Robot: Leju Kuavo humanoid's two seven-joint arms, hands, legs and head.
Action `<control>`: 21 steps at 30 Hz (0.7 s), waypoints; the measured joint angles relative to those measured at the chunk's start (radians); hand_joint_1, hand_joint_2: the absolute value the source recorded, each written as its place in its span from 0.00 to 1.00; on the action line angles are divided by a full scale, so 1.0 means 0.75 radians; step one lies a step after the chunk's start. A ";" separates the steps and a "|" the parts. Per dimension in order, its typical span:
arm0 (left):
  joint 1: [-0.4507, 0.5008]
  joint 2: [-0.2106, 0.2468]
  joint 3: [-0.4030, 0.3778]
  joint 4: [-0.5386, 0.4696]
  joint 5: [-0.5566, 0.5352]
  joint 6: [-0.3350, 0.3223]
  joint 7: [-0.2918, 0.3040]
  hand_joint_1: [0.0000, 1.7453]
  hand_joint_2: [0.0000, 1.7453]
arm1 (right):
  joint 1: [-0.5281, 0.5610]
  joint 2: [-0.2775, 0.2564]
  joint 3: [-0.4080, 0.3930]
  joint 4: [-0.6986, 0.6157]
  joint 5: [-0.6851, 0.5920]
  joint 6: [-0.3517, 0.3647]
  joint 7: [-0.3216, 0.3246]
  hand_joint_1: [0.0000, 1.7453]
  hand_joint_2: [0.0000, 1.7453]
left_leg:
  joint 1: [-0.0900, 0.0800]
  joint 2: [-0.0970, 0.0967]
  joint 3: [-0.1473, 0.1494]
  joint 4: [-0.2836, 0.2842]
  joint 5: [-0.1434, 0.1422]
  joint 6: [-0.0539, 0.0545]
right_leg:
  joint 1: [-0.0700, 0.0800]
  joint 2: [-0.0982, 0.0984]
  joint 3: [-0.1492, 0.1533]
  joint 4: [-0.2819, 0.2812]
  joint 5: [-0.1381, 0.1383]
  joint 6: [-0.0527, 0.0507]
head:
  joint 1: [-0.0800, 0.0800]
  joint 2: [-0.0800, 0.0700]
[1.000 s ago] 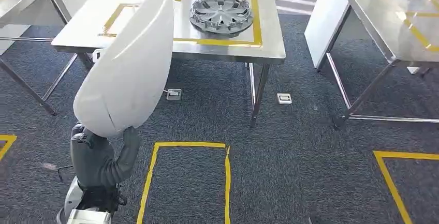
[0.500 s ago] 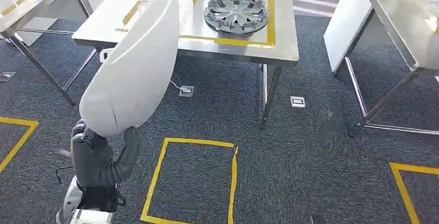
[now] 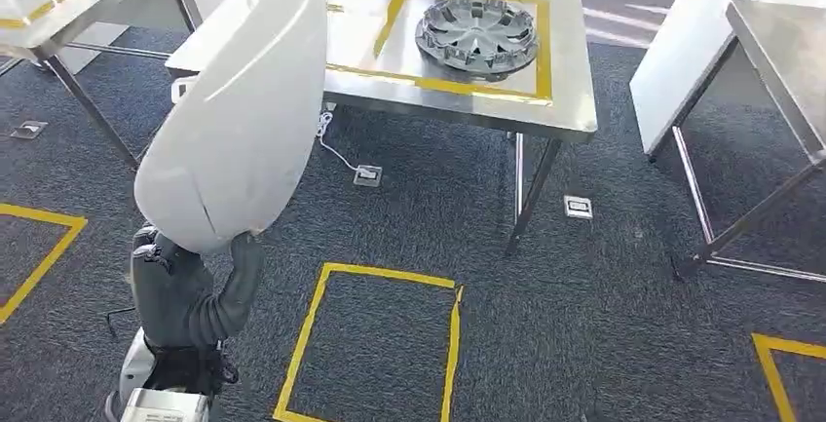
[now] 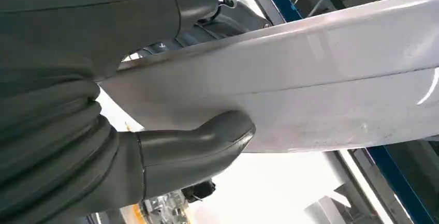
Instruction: Take the parts from the cabinet and place them on the table.
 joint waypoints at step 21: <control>0.002 0.005 -0.001 -0.008 -0.002 -0.002 0.002 1.00 1.00 | -0.012 0.003 -0.002 0.000 -0.002 0.002 -0.002 0.00 0.00 | 0.005 0.029 -0.242 0.026 0.209 -0.003 | 0.002 -0.002 0.325 0.057 -0.265 0.003 | -0.056 0.001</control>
